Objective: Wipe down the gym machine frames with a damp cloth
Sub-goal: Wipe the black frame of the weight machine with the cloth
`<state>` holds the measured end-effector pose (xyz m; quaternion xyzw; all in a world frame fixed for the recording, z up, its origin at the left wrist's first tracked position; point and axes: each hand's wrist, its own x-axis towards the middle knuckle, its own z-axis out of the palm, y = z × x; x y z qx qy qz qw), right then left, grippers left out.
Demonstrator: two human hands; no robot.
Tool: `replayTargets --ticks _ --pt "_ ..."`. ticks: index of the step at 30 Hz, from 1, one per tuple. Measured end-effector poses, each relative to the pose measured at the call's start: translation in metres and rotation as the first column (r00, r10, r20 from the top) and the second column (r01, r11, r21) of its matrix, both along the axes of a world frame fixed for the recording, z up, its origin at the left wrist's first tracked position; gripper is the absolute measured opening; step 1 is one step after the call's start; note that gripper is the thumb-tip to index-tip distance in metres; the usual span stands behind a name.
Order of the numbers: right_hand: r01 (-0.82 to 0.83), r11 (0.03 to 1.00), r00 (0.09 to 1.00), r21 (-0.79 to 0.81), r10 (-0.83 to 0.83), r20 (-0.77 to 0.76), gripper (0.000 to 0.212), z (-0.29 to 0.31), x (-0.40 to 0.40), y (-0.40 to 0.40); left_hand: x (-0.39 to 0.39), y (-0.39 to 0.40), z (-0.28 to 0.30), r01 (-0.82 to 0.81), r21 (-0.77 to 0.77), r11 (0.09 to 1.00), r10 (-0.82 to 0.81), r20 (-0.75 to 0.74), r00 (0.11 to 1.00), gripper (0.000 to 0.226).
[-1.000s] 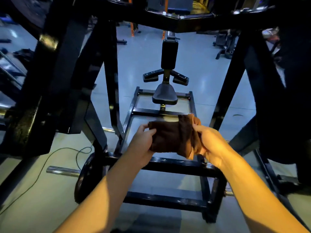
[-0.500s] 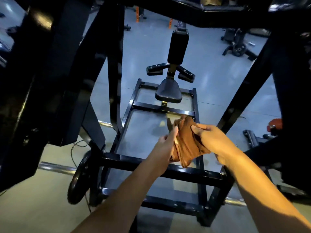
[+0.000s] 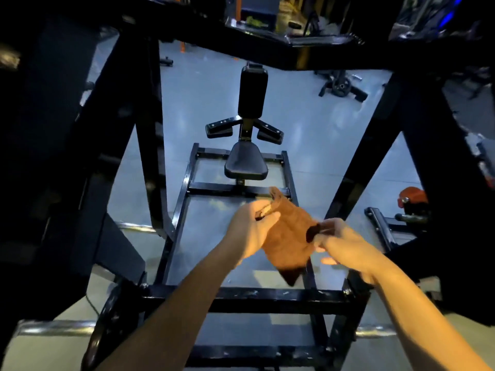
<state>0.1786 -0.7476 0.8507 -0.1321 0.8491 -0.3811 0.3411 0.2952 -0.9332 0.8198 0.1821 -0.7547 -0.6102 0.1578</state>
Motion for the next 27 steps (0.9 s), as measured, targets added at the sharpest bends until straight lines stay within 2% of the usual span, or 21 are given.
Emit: replayTargets --ticks 1,3,5,6,8,10,13,16,18,20,22,23,25,27 --pt "-0.101 0.994 0.992 0.039 0.104 -0.067 0.065 0.004 -0.004 -0.001 -0.005 -0.005 0.010 0.133 -0.170 0.976 -0.126 0.051 0.991 0.022" --pt "-0.237 0.972 0.965 -0.002 0.235 -0.119 0.094 0.020 -0.016 -0.007 -0.017 -0.016 0.023 0.347 -0.467 0.813 -0.262 0.239 0.935 0.022" --pt "-0.417 0.909 0.899 -0.021 0.409 -0.156 0.101 0.037 -0.026 -0.018 -0.028 -0.023 0.036 0.432 -0.607 0.667 -0.204 0.409 0.890 0.012" --pt "-0.507 0.862 0.848 0.009 0.501 -0.172 0.099 0.046 -0.030 -0.024 -0.031 -0.024 0.046 0.442 -0.629 0.639 -0.171 0.444 0.879 0.010" --pt "-0.629 0.775 0.759 0.059 0.628 -0.169 0.085 0.055 -0.034 -0.039 -0.034 -0.025 0.071 0.459 -0.593 0.661 -0.197 0.453 0.870 0.016" --pt "-0.669 0.738 0.713 0.091 0.672 -0.203 0.063 0.060 -0.036 -0.052 -0.033 -0.027 0.097 0.482 -0.558 0.676 -0.224 0.468 0.855 0.027" --pt "-0.707 0.702 0.657 0.081 0.695 -0.292 0.029 0.068 -0.038 -0.064 -0.030 -0.033 0.119 0.490 -0.570 0.659 -0.182 0.511 0.840 0.041" --pt "-0.695 0.718 0.669 0.016 0.656 -0.349 0.007 0.076 -0.042 -0.067 -0.031 -0.044 0.130 0.477 -0.538 0.696 -0.106 0.579 0.808 0.057" --pt "-0.637 0.770 0.726 -0.041 0.581 -0.367 0.005 0.080 -0.046 -0.066 -0.029 -0.055 0.134 0.477 -0.500 0.723 -0.084 0.621 0.779 0.054" --pt "-0.572 0.814 0.788 -0.101 0.511 -0.343 0.014 0.083 -0.049 -0.064 -0.027 -0.067 0.129 0.422 -0.366 0.830 -0.185 0.533 0.826 0.034" --pt "-0.492 0.841 0.861 -0.223 0.433 -0.267 0.018 0.086 -0.051 -0.060 -0.024 -0.071 0.120 0.338 -0.088 0.937 -0.301 0.286 0.910 0.023" --pt "-0.443 0.835 0.896 -0.326 0.402 -0.188 0.021 0.087 -0.051 -0.058 -0.024 -0.069 0.116 0.291 0.076 0.954 -0.300 0.156 0.941 0.026" --pt "-0.322 0.798 0.928 -0.510 0.373 -0.002 0.027 0.089 -0.050 -0.055 -0.027 -0.063 0.109 0.221 0.388 0.895 -0.237 -0.007 0.972 0.036" --pt "-0.218 0.782 0.932 -0.585 0.345 0.114 0.031 0.088 -0.050 -0.054 -0.032 -0.052 0.104 0.160 0.538 0.828 -0.164 -0.040 0.986 0.039"
